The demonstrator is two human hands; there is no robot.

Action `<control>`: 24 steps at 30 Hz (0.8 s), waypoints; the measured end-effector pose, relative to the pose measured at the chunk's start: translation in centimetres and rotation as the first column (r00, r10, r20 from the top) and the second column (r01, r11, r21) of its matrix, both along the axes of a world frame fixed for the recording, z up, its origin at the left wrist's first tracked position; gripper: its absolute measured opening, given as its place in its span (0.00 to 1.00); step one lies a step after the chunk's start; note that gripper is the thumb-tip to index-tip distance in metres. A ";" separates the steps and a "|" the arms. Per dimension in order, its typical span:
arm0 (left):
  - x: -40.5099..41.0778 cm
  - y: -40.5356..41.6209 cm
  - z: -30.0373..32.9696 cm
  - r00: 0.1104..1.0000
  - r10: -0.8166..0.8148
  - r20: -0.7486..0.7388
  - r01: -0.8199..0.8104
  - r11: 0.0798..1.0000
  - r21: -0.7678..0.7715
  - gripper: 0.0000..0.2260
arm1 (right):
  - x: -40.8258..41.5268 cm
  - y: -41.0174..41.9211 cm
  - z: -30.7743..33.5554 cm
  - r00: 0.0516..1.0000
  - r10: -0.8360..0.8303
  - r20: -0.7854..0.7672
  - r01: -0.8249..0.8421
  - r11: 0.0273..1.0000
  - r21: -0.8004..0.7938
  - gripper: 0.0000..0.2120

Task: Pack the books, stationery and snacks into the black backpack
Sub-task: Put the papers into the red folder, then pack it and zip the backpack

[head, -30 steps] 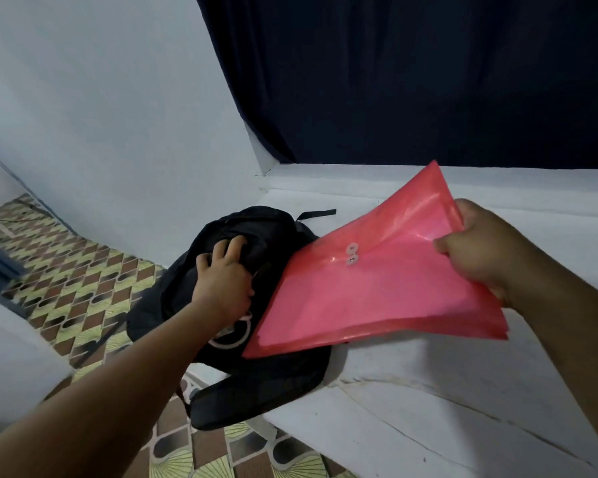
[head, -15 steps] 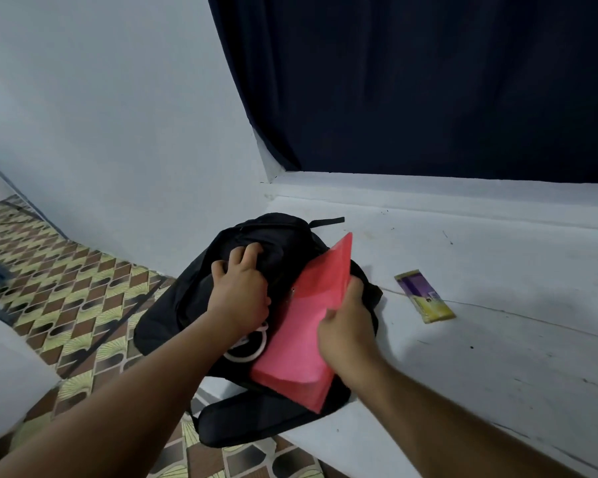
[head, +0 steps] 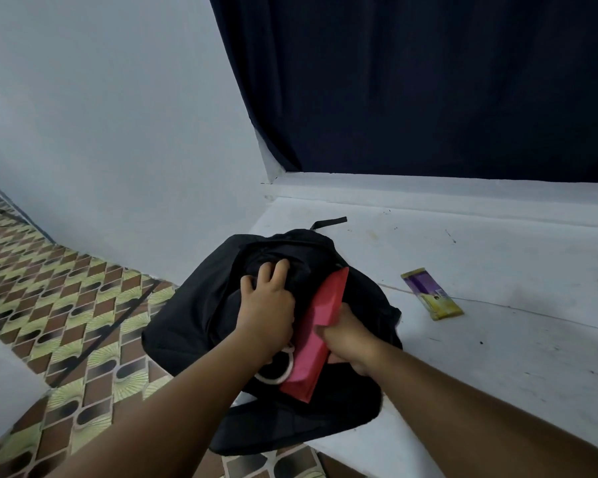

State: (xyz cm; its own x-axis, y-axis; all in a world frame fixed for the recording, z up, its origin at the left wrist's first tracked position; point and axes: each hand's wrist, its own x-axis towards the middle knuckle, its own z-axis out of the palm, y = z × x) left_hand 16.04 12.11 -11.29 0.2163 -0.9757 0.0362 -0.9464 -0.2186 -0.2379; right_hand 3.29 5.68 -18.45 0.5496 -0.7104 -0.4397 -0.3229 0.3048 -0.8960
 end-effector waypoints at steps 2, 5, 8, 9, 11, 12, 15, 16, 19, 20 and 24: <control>-0.2 -0.1 -0.1 0.993 -0.070 -0.094 0.070 0.998 -0.008 0.08 | -1.8 -0.9 -0.7 0.999 -0.051 0.005 0.051 0.999 -0.006 0.17; 0.4 -0.1 0.5 0.952 -0.280 -0.123 0.245 0.939 -0.241 0.19 | -4.9 -0.6 -2.0 0.995 -0.093 -0.028 0.085 0.972 -0.220 0.21; 1.8 0.0 0.7 0.987 -0.128 -0.098 0.077 0.908 -0.412 0.39 | -7.7 0.6 -4.0 0.980 -0.129 -0.152 -0.025 0.679 -0.734 0.23; 2.4 0.0 0.7 0.983 -0.009 -0.186 -0.063 0.924 -0.378 0.44 | -8.1 1.1 -4.5 0.973 -0.141 -0.183 -0.065 0.595 -0.801 0.24; 3.2 -0.2 0.4 0.910 0.169 -0.378 -0.254 0.949 -0.186 0.48 | -8.2 2.0 -4.9 0.957 -0.195 -0.213 -0.068 0.564 -0.823 0.27; 3.5 -0.4 0.1 0.875 0.212 -0.435 -0.275 0.957 -0.087 0.48 | -8.0 2.2 -4.8 0.943 -0.229 -0.241 -0.070 0.571 -0.818 0.28; 3.4 -0.6 -0.8 0.862 0.218 -0.457 -0.243 0.970 0.005 0.45 | -7.3 2.0 -4.1 0.883 -0.264 -0.388 -0.158 0.611 -0.776 0.31; 3.1 -0.7 -1.0 0.862 0.210 -0.460 -0.242 0.970 -0.011 0.44 | -7.4 1.7 -4.0 0.864 -0.272 -0.424 -0.185 0.612 -0.769 0.31; 1.9 -1.0 -1.3 0.849 0.176 -0.498 -0.229 0.972 -0.047 0.41 | -8.3 0.9 -3.9 0.833 -0.287 -0.473 -0.220 0.613 -0.759 0.29; 1.5 -1.1 -1.4 0.848 0.150 -0.509 -0.210 0.976 -0.062 0.40 | -8.7 0.6 -3.9 0.828 -0.291 -0.480 -0.220 0.617 -0.755 0.29; -0.4 -1.9 -2.4 0.855 -0.006 -0.519 -0.080 0.987 -0.142 0.37 | -10.4 -0.2 -4.2 0.898 -0.268 -0.349 -0.108 0.635 -0.765 0.25</control>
State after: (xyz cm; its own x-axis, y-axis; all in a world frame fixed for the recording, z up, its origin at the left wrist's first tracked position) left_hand 15.63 10.23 -13.66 0.2812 -0.9580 0.0567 -0.9137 -0.2491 0.3212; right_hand -7.12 5.43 -22.68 0.3825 -0.9169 0.1138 -0.7052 -0.3693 -0.6052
